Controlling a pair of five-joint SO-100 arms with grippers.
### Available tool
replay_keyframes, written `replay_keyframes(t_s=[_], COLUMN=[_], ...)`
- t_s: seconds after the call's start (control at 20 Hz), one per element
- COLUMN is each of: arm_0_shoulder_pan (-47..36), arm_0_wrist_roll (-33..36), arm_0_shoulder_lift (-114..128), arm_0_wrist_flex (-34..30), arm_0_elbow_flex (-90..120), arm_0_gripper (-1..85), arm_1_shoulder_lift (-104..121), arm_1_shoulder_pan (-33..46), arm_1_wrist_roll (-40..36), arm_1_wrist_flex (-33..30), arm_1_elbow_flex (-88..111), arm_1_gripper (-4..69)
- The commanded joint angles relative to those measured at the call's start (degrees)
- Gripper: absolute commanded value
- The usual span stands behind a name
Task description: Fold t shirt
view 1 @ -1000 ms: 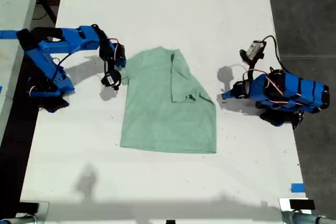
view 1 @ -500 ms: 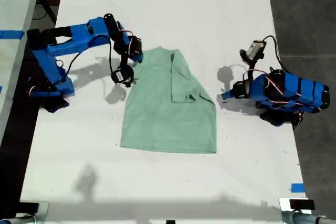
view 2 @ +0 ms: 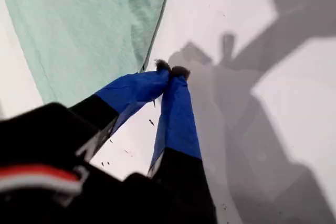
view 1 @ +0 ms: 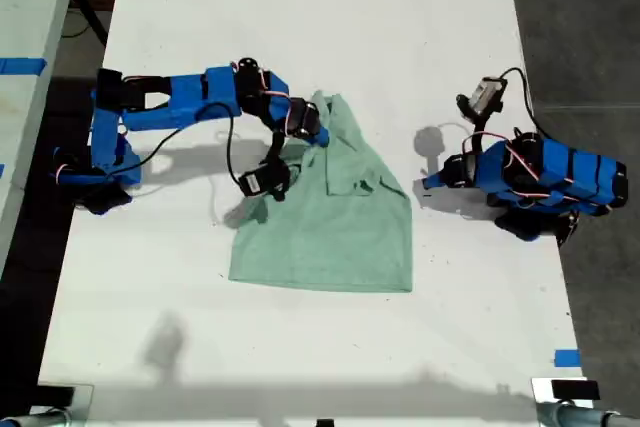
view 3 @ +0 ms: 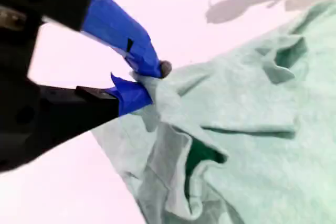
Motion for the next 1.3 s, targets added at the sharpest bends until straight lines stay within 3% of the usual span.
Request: replay_keyframes(t_s=[0.0, 0.1, 0.3, 0.4, 0.55, 0.6, 0.7, 0.8, 0.95, 1.0, 1.05, 1.1, 1.2, 1.25], arm_0_shoulder_pan=[1.8, 1.1, -3.5, -6.6, -9.5, -10.6, -10.0, -7.6, -8.3, -9.8, -10.6, -13.4, -14.0, -15.8], arm_0_wrist_roll=[-1.8, -2.6, -5.7, -6.3, -5.5, -7.1, -7.6, -7.1, 0.1, 2.7, 4.7, 3.5, 4.6, 3.6], arm_0_shoulder_lift=[-3.7, -1.8, 12.7, 22.4, 41.0, 49.8, 69.2, 79.2, 97.5, 109.3, 127.6, 132.1, 132.5, 135.3], arm_0_wrist_flex=[-1.1, 0.0, 10.8, 11.5, 3.4, -1.8, -18.1, -28.0, -41.7, -41.7, -37.1, -29.4, -28.0, -22.8], arm_0_elbow_flex=[-4.7, -4.7, -0.7, 9.3, 31.4, 41.7, 64.5, 80.6, 105.2, 113.9, 123.8, 126.5, 126.4, 126.4], arm_0_gripper=[30.7, 20.0, 15.9, 5.6, 5.6, 4.9, -0.3, -0.3, -0.3, -0.3, -0.3, -0.3, -0.3, -0.3], arm_1_shoulder_lift=[0.5, 0.5, 0.5, 0.5, 0.5, 0.5, 0.5, 0.5, 0.5, 0.5, 0.5, 0.4, 0.4, 0.4], arm_1_shoulder_pan=[0.2, 0.2, 0.1, 0.1, 0.1, 0.1, 0.1, 0.2, 0.0, -0.2, -0.2, -0.1, 0.0, -0.1], arm_1_wrist_roll=[0.0, 0.0, 0.0, -0.1, -0.1, -0.1, -0.1, 0.0, 0.4, 0.5, 0.5, 0.3, 0.4, 0.4], arm_1_wrist_flex=[0.0, 0.0, 0.0, 0.0, 0.0, 0.0, 0.0, 0.0, 0.0, 0.0, 0.0, 0.0, -0.2, -0.2], arm_1_elbow_flex=[2.7, 2.7, 2.7, 2.7, 2.7, 2.7, 2.7, 2.7, 2.7, 2.7, 2.7, 2.8, 2.8, 2.9], arm_1_gripper=[0.6, 0.6, 0.6, 0.6, 0.6, 0.6, 0.6, 0.6, 0.6, 0.6, 0.6, 0.6, 0.7, 0.7])
